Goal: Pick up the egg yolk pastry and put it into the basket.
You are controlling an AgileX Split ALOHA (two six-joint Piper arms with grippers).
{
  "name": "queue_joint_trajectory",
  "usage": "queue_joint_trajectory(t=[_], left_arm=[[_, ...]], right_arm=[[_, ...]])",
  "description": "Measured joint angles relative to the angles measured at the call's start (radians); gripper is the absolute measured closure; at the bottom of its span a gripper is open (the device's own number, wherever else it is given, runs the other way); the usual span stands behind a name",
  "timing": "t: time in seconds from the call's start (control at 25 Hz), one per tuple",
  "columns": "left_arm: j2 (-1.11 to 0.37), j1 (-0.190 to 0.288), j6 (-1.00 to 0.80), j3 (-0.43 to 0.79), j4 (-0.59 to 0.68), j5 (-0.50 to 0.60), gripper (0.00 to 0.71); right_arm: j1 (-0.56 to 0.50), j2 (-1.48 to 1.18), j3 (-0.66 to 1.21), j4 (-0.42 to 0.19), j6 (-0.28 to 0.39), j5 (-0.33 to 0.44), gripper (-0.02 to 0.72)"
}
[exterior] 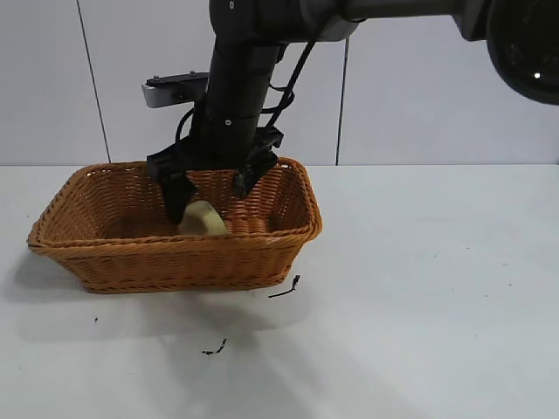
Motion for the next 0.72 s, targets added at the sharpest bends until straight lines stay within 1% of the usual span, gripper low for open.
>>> queue_joint_trajectory(t=[0.12, 0.2, 0.4, 0.52, 0.72], left_arm=[[0.000, 0.000, 0.000, 0.000, 0.000, 0.000, 0.014], [0.000, 0.000, 0.000, 0.000, 0.000, 0.000, 0.014], [0.000, 0.000, 0.000, 0.000, 0.000, 0.000, 0.014], [0.000, 0.000, 0.000, 0.000, 0.000, 0.000, 0.014], [0.000, 0.000, 0.000, 0.000, 0.000, 0.000, 0.014]], right_arm=[[-0.045, -0.044, -0.002, 0.003, -0.001, 0.002, 0.010], [-0.096, -0.055, -0.013, 0.004, -0.004, 0.014, 0.010], [-0.255, -0.055, -0.021, 0.004, -0.008, 0.047, 0.010], [-0.364, -0.055, -0.021, 0.001, -0.008, 0.050, 0.010], [-0.506, -0.055, -0.022, -0.001, -0.008, 0.061, 0.010]])
